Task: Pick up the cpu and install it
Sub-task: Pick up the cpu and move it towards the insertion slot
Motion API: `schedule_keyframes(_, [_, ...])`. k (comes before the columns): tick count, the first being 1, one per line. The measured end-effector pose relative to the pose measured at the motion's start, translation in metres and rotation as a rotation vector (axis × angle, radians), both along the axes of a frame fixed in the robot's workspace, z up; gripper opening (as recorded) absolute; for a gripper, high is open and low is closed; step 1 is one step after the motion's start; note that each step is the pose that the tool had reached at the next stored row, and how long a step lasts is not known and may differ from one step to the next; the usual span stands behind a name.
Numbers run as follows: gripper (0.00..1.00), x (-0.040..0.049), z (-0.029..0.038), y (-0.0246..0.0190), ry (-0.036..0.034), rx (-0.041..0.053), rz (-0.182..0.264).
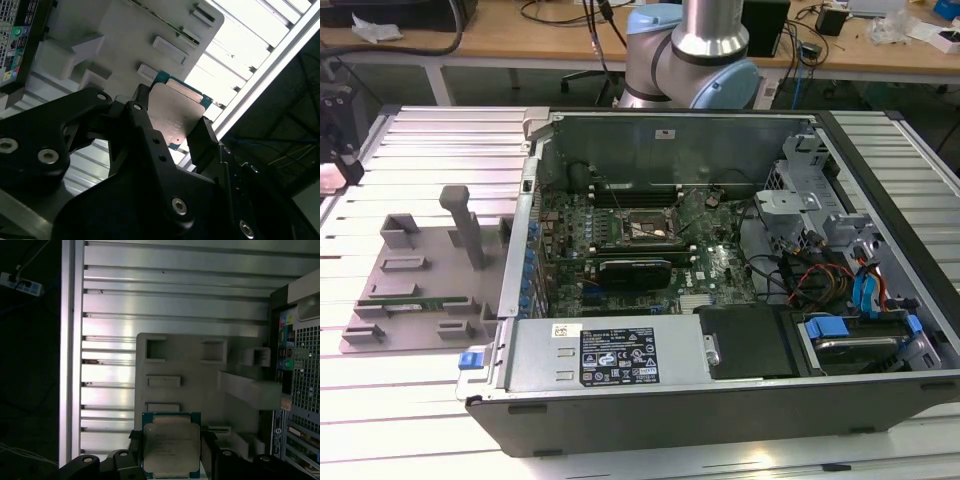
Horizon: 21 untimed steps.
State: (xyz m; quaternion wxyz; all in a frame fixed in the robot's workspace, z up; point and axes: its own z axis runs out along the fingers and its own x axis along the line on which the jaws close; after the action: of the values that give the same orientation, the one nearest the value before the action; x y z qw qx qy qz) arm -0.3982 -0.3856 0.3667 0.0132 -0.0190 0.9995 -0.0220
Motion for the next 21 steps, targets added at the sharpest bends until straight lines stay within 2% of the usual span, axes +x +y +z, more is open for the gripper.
schedule_keyframes(4, [0.55,0.0000,0.0090,0.0000,0.0000,0.0000,0.000])
schedule_keyframes(8, [0.55,0.0000,0.0250,0.0000,0.0000,0.0000,0.000])
schedule_keyframes(13, [0.55,0.0000,0.0379,0.0000,0.0000,0.0000,0.000])
schedule_keyframes(21, [0.55,0.0000,0.0634,0.0000,0.0000,0.0000,0.000])
